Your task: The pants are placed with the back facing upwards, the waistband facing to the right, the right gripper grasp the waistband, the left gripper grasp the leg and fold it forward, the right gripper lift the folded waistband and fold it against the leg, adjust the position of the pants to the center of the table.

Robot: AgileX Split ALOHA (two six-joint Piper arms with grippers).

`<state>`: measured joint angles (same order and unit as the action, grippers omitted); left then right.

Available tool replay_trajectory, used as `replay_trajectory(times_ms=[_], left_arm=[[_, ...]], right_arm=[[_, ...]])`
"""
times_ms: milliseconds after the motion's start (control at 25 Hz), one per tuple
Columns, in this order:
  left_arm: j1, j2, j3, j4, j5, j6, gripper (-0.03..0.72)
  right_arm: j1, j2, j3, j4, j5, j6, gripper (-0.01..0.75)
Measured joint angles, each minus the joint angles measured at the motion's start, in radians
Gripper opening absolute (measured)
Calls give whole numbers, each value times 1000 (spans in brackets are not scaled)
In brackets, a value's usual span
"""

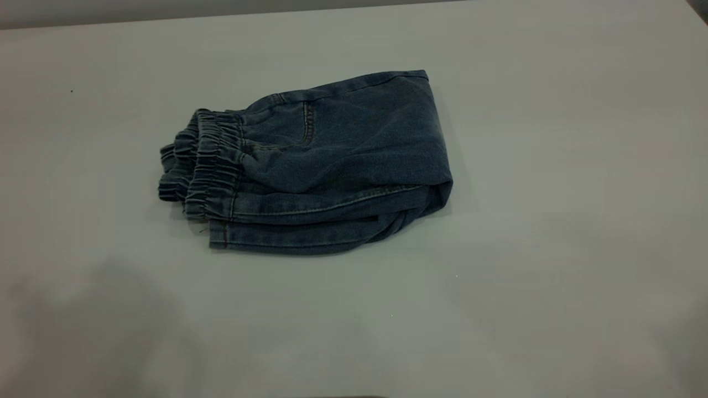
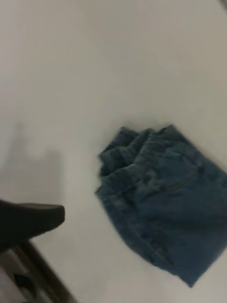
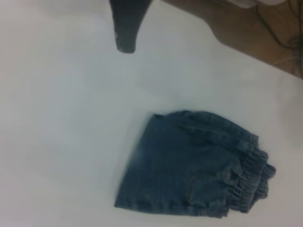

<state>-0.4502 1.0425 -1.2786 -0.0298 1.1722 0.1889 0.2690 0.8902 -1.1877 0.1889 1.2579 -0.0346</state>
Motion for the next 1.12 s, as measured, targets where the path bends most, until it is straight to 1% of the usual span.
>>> replay_trajectory(times_ms=[160,360,480,640,760,880,1120], left_arm=[[0,-130,175,0,0,-23,391],[0,-303,411,0,0,-81,393],[0,-418,532,0,-5,-95,393],[0,-544,665,0,-32,-123,395],[0,-620,733,0,-54,-161,395],[0,-681,781,0,-58,-173,395],[0,-738,786,0,-59,-176,395]], right_arm=[[0,-196,159,-17,4,2,549],[0,-413,387,-48,-1,4,549],[0,-523,512,-76,-30,4,549],[0,-630,640,-84,-76,19,549],[0,-673,697,-87,-94,24,549],[0,-692,714,-95,-118,35,549],[0,-692,714,-97,-128,35,549]])
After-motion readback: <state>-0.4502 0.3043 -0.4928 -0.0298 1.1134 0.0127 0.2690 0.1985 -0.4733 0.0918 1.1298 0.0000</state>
